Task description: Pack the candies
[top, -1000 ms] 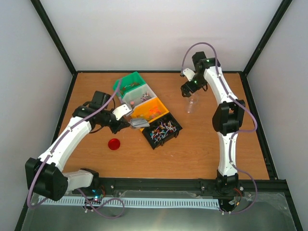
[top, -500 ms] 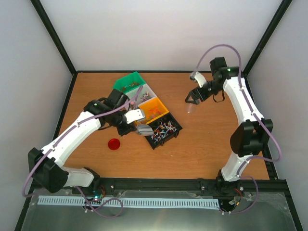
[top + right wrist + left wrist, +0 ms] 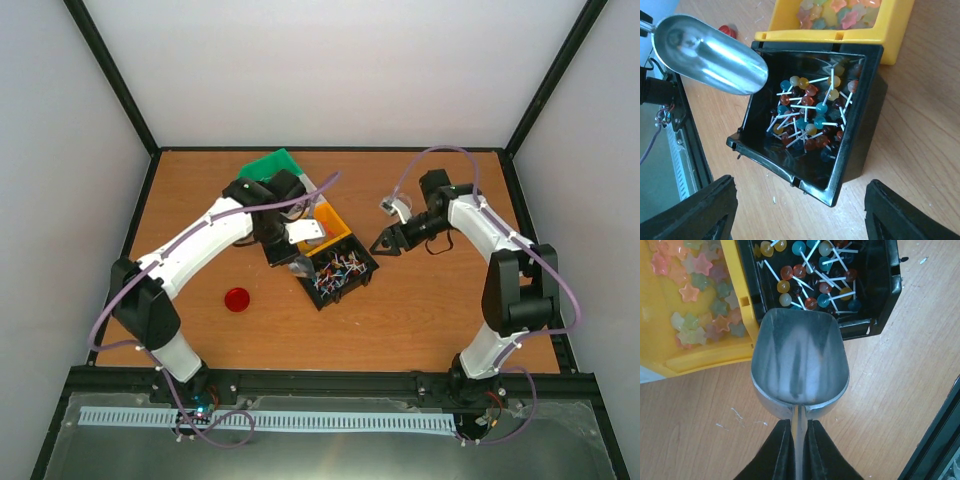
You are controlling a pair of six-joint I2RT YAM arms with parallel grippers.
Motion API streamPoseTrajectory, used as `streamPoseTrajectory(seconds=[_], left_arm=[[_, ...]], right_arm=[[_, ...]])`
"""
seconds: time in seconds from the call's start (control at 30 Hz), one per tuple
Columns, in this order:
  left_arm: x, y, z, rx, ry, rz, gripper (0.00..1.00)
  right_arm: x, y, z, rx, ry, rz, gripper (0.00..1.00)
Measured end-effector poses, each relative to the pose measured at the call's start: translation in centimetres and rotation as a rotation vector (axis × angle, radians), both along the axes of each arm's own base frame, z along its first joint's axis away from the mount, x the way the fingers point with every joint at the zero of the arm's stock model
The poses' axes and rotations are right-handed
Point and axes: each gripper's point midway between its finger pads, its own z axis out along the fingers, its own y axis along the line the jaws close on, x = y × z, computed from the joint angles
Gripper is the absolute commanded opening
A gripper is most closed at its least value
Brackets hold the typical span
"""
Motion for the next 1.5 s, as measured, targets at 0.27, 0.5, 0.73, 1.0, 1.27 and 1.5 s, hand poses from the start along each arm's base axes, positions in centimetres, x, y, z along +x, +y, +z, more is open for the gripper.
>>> streamPoseTrajectory(seconds=[0.27, 0.5, 0.73, 1.0, 1.27, 1.5], left_arm=[[1.3, -1.4, 0.5, 0.082, 0.047, -0.023, 0.01], [1.4, -2.7, -0.7, 0.180, 0.107, -0.036, 0.01], [1.0, -2.5, -0.7, 0.280, 0.103, -0.035, 0.01], [0.8, -2.2, -1.8, 0.377, 0.091, -0.044, 0.01], [0.9, -2.3, -3.0, 0.401, 0.112, -0.015, 0.01], [-0.9, -0.9, -4.0, 0.250, 0.044, 0.013, 0.01]], right_arm=[[0.1, 0.9, -1.7, 0.009, -0.009, -0.007, 0.53], [-1.1, 1.8, -3.1, 0.013, 0.005, 0.027, 0.50], [-1.0, 1.8, -4.5, 0.007, 0.026, 0.035, 0.43], [-2.6, 2.6, -5.2, 0.027, 0.060, 0.070, 0.35], [-4.0, 2.6, -6.1, 0.034, 0.102, 0.076, 0.29], [-3.9, 2.7, -6.2, 0.033, 0.100, 0.070, 0.23]])
